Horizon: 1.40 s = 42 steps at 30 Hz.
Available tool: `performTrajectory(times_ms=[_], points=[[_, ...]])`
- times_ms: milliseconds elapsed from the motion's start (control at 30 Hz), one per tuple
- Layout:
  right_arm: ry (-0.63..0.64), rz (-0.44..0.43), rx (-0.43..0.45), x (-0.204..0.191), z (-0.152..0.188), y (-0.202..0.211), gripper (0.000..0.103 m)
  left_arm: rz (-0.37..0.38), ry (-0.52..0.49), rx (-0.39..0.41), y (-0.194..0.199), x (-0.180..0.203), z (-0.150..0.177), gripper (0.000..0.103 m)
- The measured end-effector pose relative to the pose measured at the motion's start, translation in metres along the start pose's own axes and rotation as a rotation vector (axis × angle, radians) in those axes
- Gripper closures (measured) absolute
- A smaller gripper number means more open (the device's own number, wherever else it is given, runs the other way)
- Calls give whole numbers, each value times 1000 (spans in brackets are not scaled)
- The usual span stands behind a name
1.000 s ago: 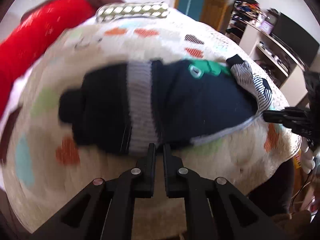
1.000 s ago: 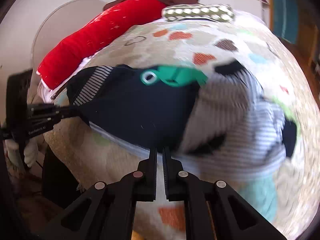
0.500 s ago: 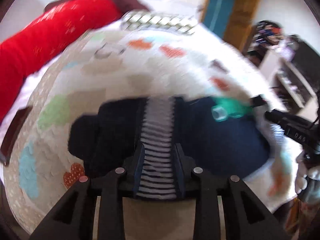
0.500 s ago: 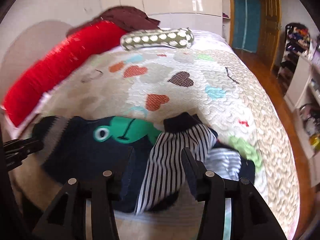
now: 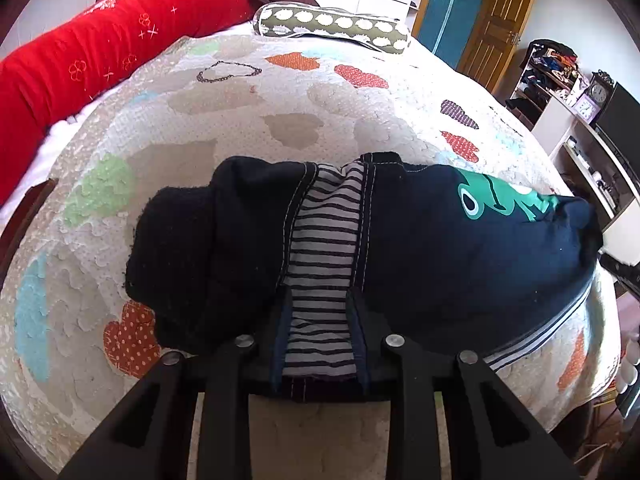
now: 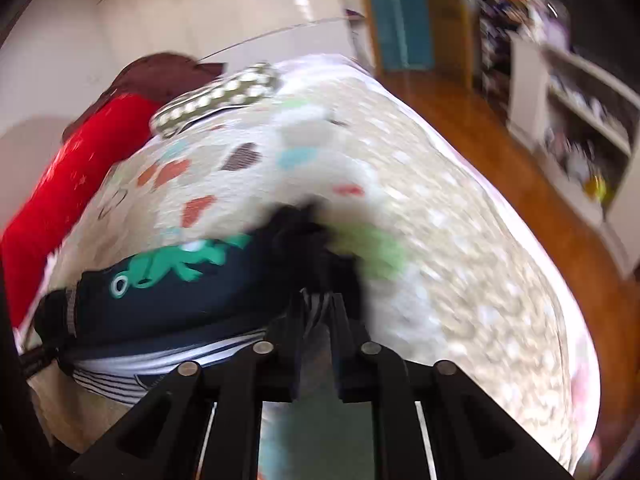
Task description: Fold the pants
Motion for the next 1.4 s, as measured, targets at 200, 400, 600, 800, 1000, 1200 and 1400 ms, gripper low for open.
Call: performTrajectory(times_ms=[200,400,600,800,1000,1200,1400], points=[[-243,-259,24,54,3,27,65,0,13,5,7,1,-1,76],[-201,-373,-30,17,9,5,40,21,5,74,42,12,-5,75],[-208,-312,-83,-1,14,-36,40,-19,-24,84,37,17,-12,62],[-222,-326,-88,3,15,-47,40,-5,108,-24,-7,-12,-6,65],[-201,-322,-71,4,20,-44,40,-118,-45,-23,3,20,-9,64],[-160,-321,-41,-1,21,-47,40,-179,-161,38,26,52,-26,64],[-154,-343,-33,2,22,-47,40,-179,-255,55,26,86,-51,64]])
Point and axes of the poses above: each gripper's, at about its wrist camera, not at the fingertips, and y roughly against the way its jaws point, x to its right, z to its underside, the point moved 2 cm from there along -y, roughly the way its jaws point, and after that the axes turned 8 degrees about -y, right-handed, at the moved point
